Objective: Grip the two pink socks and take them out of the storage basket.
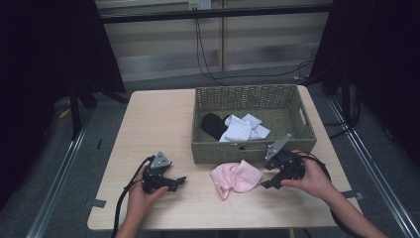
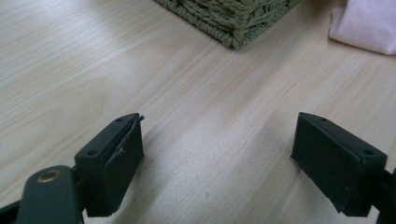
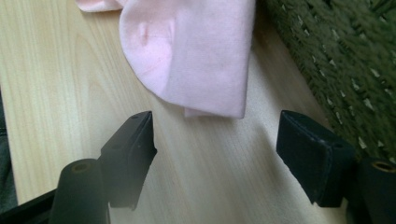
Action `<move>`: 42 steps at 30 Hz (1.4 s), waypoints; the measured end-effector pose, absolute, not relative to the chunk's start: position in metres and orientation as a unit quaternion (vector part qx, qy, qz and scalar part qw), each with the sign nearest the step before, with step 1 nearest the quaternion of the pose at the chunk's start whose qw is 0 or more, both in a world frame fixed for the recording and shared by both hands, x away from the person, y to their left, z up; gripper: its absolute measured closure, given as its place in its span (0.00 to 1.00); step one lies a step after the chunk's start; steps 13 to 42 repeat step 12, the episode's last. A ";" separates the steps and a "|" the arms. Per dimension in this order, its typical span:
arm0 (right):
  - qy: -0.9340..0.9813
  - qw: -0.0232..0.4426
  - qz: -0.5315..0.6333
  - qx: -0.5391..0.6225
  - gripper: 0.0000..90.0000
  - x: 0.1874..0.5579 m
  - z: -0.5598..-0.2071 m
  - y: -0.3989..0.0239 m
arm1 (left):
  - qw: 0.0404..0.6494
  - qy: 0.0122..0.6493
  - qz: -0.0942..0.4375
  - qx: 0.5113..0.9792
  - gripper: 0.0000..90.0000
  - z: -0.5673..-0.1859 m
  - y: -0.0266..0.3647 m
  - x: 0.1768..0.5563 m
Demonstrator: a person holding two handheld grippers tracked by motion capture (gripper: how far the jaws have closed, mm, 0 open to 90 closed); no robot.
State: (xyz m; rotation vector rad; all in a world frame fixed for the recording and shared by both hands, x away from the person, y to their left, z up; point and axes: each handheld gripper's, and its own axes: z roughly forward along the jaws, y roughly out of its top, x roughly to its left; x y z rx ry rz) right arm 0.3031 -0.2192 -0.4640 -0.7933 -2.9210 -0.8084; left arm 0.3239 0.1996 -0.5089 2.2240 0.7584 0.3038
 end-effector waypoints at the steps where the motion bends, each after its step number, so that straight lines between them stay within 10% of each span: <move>1: -0.932 0.004 -0.262 -0.252 0.31 0.303 -0.466 -0.220 | 0.375 0.297 0.119 0.870 0.18 -0.509 0.200 0.324; 42: -0.933 -0.008 -0.255 -0.253 0.30 0.296 -0.482 -0.223 | 0.376 0.297 0.119 0.870 0.18 -0.509 0.200 0.324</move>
